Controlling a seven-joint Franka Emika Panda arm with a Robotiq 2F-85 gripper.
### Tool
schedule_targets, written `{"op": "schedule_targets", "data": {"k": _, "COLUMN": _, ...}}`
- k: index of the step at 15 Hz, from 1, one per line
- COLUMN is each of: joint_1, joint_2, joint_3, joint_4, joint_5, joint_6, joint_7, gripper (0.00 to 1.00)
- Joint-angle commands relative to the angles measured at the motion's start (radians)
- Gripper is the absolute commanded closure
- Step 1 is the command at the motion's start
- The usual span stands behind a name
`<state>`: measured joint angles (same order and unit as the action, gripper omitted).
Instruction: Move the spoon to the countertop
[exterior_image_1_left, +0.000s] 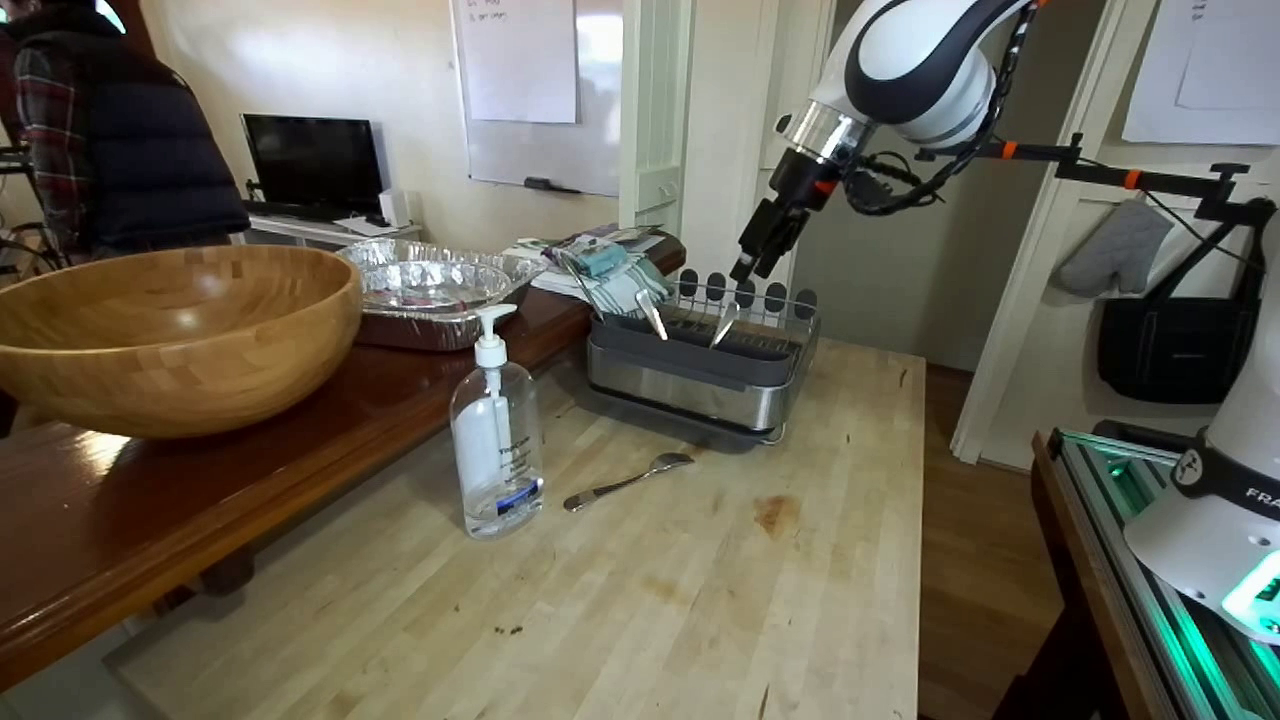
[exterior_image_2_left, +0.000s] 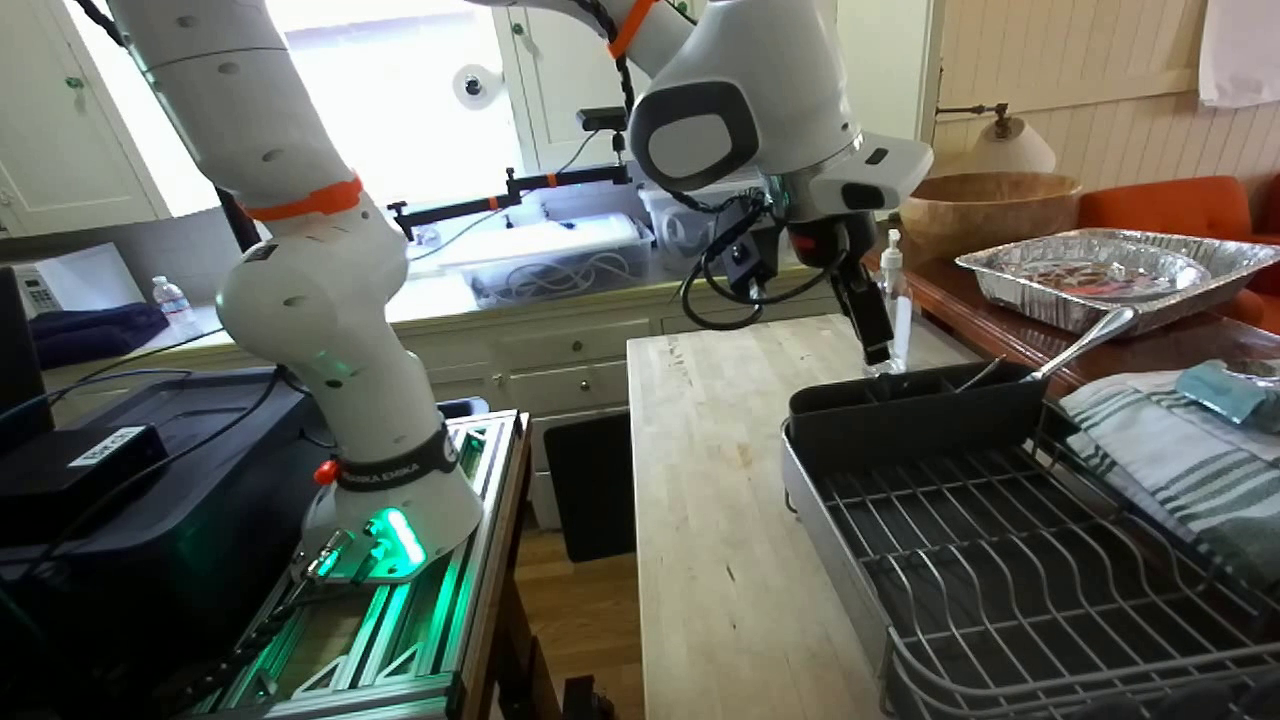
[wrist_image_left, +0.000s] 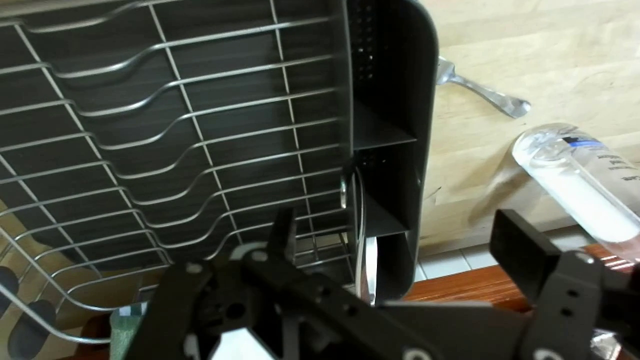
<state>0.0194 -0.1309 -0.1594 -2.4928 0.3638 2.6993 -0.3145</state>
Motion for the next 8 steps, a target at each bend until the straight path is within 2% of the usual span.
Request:
{"op": "schedule_targets", "data": {"k": 1, "joint_1": 0.018, "joint_2": 0.044, "joint_3": -0.011, "joint_4": 0.002, "joint_5": 0.086, "joint_6": 0.087, "joint_7": -0.073, "gripper": 0.0}}
{"op": "schedule_targets", "data": {"k": 8, "joint_1": 0.04, "joint_2": 0.126, "joint_3": -0.003, "joint_4": 0.03, "joint_5": 0.294, "joint_6": 0.129, "joint_7": -0.24, "gripper": 0.0}}
